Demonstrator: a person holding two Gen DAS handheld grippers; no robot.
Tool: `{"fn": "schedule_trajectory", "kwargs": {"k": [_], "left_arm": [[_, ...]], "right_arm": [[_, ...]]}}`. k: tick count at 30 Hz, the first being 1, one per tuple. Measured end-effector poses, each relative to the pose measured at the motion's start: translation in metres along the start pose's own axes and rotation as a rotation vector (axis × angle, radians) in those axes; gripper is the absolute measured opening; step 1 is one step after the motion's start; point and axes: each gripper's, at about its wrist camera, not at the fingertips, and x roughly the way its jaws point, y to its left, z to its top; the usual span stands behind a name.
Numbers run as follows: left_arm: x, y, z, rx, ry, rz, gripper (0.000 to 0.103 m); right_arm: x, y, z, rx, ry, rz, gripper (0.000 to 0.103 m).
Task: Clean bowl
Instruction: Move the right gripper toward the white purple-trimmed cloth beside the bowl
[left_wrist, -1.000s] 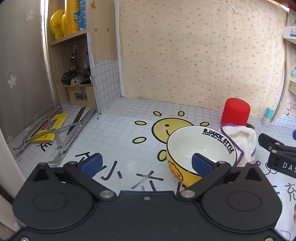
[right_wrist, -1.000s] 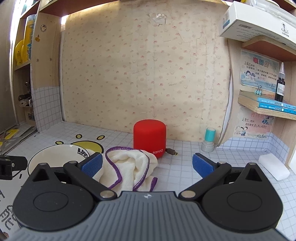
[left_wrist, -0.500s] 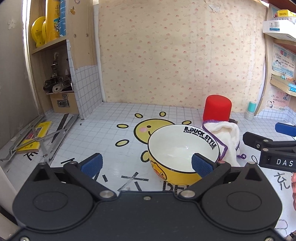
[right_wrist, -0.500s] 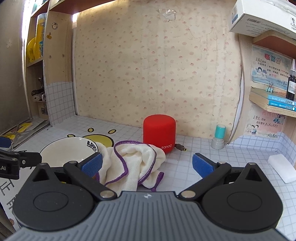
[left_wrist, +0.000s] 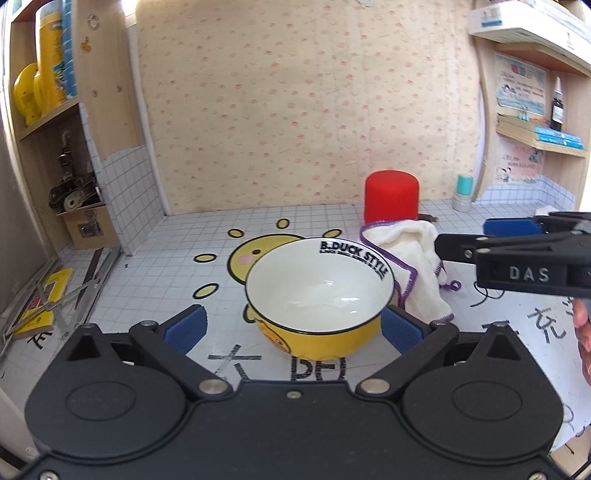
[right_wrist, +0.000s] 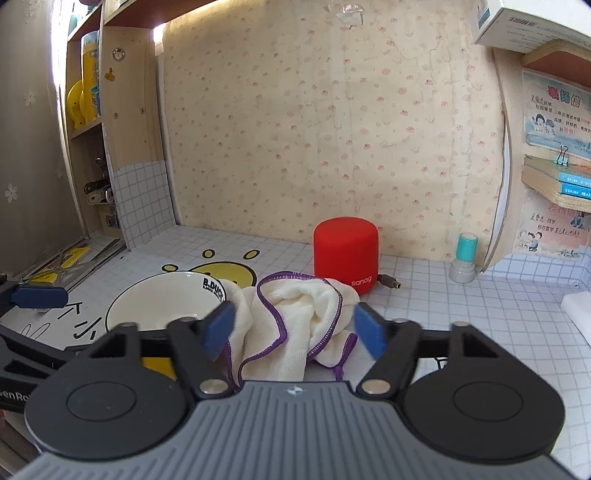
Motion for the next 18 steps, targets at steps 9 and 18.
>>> {"fn": "schedule_trajectory", "kwargs": {"k": [9, 18], "left_arm": [[-0.006, -0.018, -0.004, 0.090, -0.019, -0.030, 0.101], [-0.010, -0.017, -0.007, 0.093, -0.033, -0.031, 0.102]], "right_arm": [[-0.002, 0.002, 0.001, -0.018, -0.005, -0.030, 0.083], [-0.004, 0.005, -0.003, -0.022, -0.008, -0.034, 0.087]]}}
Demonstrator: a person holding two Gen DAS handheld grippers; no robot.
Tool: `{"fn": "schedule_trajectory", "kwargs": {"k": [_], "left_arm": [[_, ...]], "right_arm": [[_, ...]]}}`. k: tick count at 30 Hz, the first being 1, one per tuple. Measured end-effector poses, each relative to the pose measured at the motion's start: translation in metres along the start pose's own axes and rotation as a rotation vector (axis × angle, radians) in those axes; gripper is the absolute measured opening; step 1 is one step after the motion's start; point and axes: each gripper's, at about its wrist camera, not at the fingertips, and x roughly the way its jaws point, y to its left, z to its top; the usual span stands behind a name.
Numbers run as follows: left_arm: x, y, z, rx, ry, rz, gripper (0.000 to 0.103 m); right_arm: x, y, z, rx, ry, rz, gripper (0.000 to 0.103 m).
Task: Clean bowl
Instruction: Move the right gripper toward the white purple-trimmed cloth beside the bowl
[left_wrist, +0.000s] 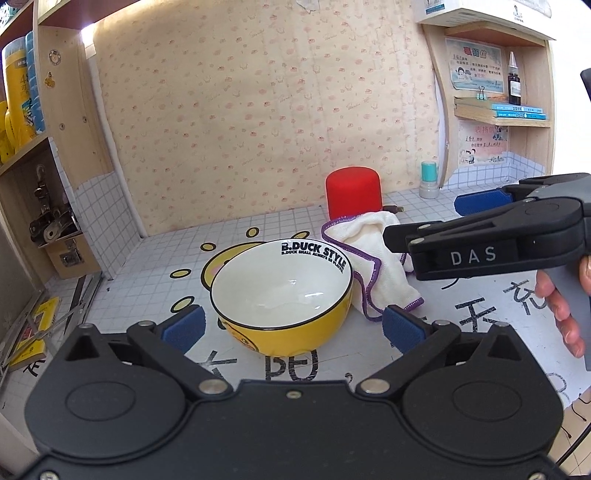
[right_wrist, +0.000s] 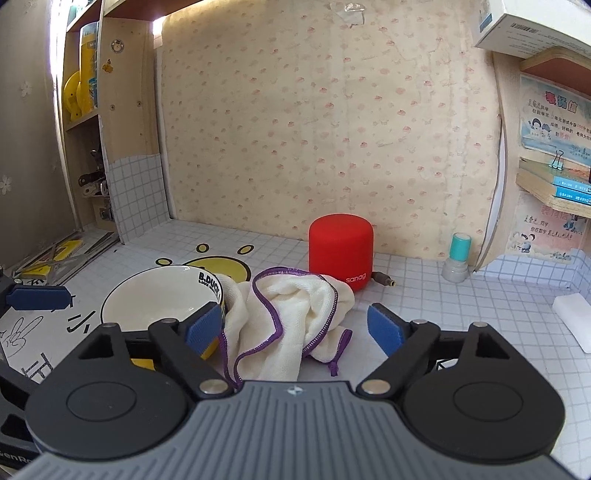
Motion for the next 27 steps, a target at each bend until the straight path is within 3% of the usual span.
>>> {"fn": "schedule_trajectory", "kwargs": {"k": [18, 23, 27], "left_arm": [[0.0002, 0.0046, -0.0011, -0.003, -0.021, 0.008, 0.094], [0.0006, 0.0058, -0.0013, -0.003, -0.016, 0.026, 0.095], [-0.0002, 0.0063, -0.0008, -0.006, -0.022, 0.047, 0.102]], "right_arm": [[0.0007, -0.0007, -0.0021, 0.007, 0.011, -0.018, 0.087], [0.0018, 0.0005, -0.0031, 0.013, 0.013, -0.009, 0.087], [0.0023, 0.0013, -0.0034, 0.012, 0.014, -0.009, 0.087]]}}
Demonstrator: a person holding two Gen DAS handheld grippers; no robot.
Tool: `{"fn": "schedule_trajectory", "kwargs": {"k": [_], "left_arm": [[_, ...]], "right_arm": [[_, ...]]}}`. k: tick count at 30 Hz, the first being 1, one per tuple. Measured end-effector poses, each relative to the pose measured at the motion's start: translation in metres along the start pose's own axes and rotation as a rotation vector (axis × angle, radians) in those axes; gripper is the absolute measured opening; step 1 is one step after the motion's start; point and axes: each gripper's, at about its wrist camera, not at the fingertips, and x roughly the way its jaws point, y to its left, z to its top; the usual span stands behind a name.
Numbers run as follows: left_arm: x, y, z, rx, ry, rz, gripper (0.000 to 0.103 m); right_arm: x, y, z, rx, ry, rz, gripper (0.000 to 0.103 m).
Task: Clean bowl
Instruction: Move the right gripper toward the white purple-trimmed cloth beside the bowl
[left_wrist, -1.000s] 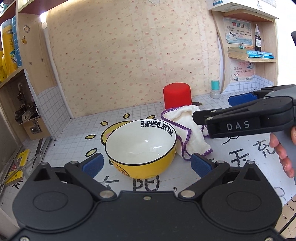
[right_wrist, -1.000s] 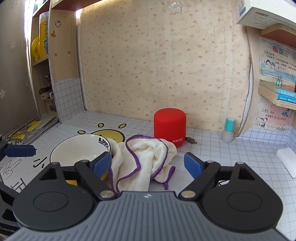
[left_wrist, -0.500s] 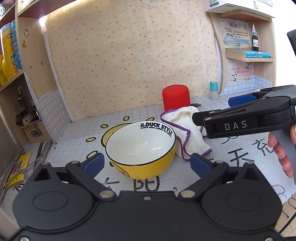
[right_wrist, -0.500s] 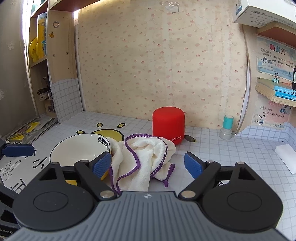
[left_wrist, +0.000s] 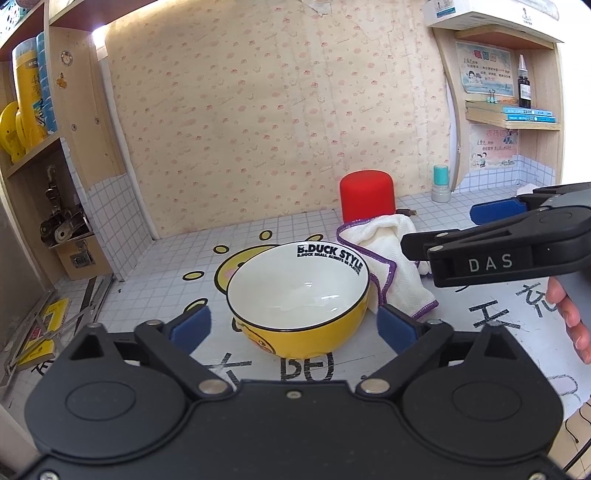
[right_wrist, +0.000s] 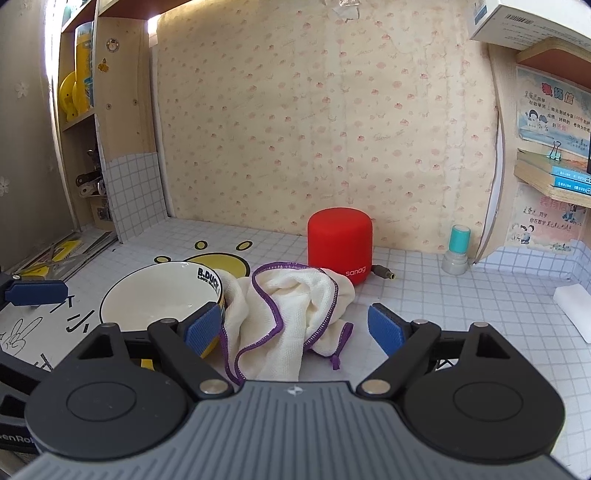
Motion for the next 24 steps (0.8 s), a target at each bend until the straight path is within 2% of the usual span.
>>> {"fn": "schedule_trajectory", "kwargs": {"k": [7, 9, 10, 11, 12, 13, 14, 16, 18, 21, 24], "left_arm": [[0.000, 0.002, 0.001, -0.010, 0.000, 0.010, 0.102], [0.000, 0.002, 0.000, -0.012, -0.003, 0.009, 0.100], [0.000, 0.003, 0.000, -0.016, -0.002, 0.004, 0.091], [0.001, 0.004, 0.000, -0.019, 0.002, -0.004, 0.074], [0.002, 0.004, 0.001, -0.025, 0.012, -0.010, 0.062], [0.003, 0.005, 0.001, -0.031, 0.018, -0.014, 0.042], [0.004, 0.006, 0.001, -0.038, 0.022, -0.017, 0.034], [0.005, 0.006, 0.001, -0.039, 0.028, -0.001, 0.026], [0.005, 0.007, 0.000, -0.036, 0.028, 0.017, 0.024], [0.005, 0.012, 0.000, -0.065, 0.032, 0.003, 0.024], [0.006, 0.015, 0.000, -0.080, 0.034, 0.005, 0.017]], "right_arm": [[-0.001, -0.001, -0.001, -0.001, 0.002, 0.005, 0.087], [0.000, 0.000, 0.000, -0.001, 0.007, 0.007, 0.087], [0.000, 0.000, 0.000, -0.002, 0.007, 0.007, 0.087], [0.000, 0.001, 0.000, -0.003, 0.007, 0.007, 0.087], [0.000, 0.001, 0.000, -0.003, 0.007, 0.006, 0.087], [0.000, 0.001, 0.000, -0.003, 0.008, 0.007, 0.087], [0.001, 0.000, 0.000, -0.002, 0.008, 0.008, 0.087], [0.001, 0.000, 0.000, -0.002, 0.009, 0.007, 0.087], [0.001, 0.002, 0.000, 0.000, 0.008, 0.005, 0.087], [0.001, 0.003, 0.000, -0.003, 0.010, -0.002, 0.087], [0.002, 0.004, 0.000, -0.008, 0.015, -0.004, 0.087]]}}
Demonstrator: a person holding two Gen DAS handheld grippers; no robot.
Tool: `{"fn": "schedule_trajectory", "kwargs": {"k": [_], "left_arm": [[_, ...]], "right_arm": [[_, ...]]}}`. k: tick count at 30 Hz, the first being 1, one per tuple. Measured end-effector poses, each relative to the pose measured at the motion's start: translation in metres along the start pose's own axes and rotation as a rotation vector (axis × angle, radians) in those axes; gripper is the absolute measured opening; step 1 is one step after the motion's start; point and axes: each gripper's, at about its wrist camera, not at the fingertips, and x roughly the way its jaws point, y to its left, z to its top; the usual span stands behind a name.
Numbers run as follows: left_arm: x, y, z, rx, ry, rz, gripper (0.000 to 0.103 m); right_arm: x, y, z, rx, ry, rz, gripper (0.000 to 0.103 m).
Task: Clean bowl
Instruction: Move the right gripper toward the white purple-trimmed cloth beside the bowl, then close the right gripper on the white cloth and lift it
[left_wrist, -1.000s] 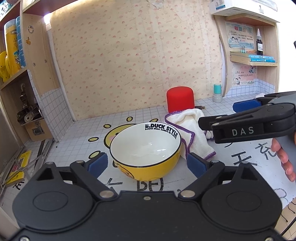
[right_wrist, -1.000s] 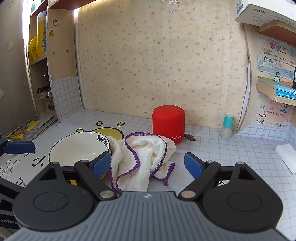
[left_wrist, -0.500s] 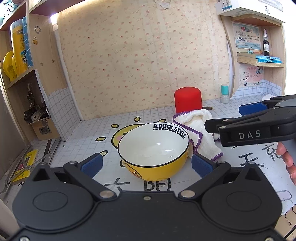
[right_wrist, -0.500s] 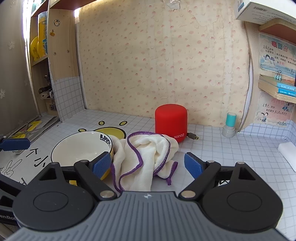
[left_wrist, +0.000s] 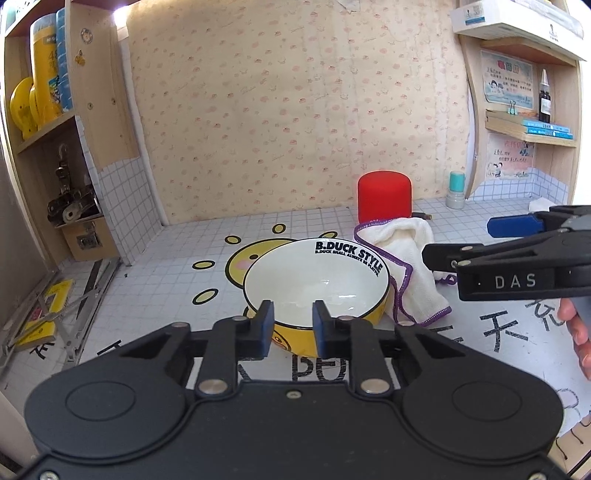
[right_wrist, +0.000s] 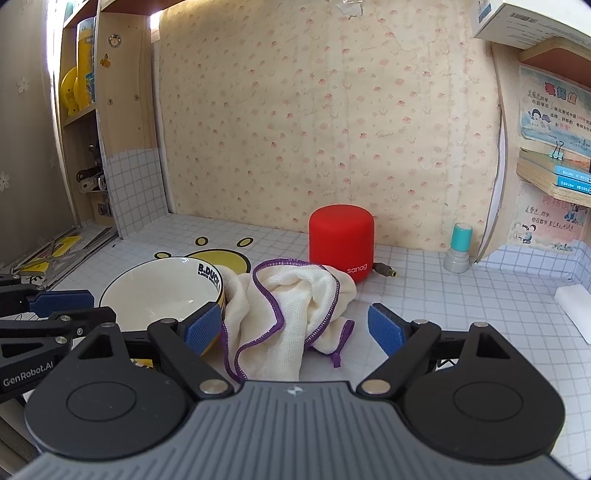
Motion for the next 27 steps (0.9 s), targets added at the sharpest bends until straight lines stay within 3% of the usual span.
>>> {"fn": "schedule_trajectory", "kwargs": {"k": [10, 15, 18, 20, 22, 27], "left_arm": [[-0.006, 0.003, 0.003, 0.003, -0.026, 0.043, 0.014], [-0.008, 0.002, 0.004, 0.026, -0.032, 0.055, 0.017], [-0.010, 0.000, 0.003, 0.045, -0.038, 0.052, 0.037], [-0.012, -0.002, 0.003, 0.062, -0.048, 0.051, 0.064], [-0.017, -0.006, 0.002, 0.082, -0.077, 0.060, 0.078], [-0.022, -0.015, 0.002, 0.123, -0.088, 0.057, 0.083]], "right_arm": [[0.003, 0.002, 0.000, -0.001, 0.003, 0.013, 0.087], [-0.002, 0.006, 0.006, -0.005, -0.021, 0.067, 0.087], [-0.004, 0.007, 0.010, 0.000, -0.044, 0.105, 0.088], [-0.005, 0.009, 0.013, -0.004, -0.059, 0.125, 0.089], [-0.005, 0.011, 0.017, -0.024, -0.076, 0.135, 0.091], [-0.007, 0.019, 0.024, -0.081, -0.120, 0.180, 0.095]]}}
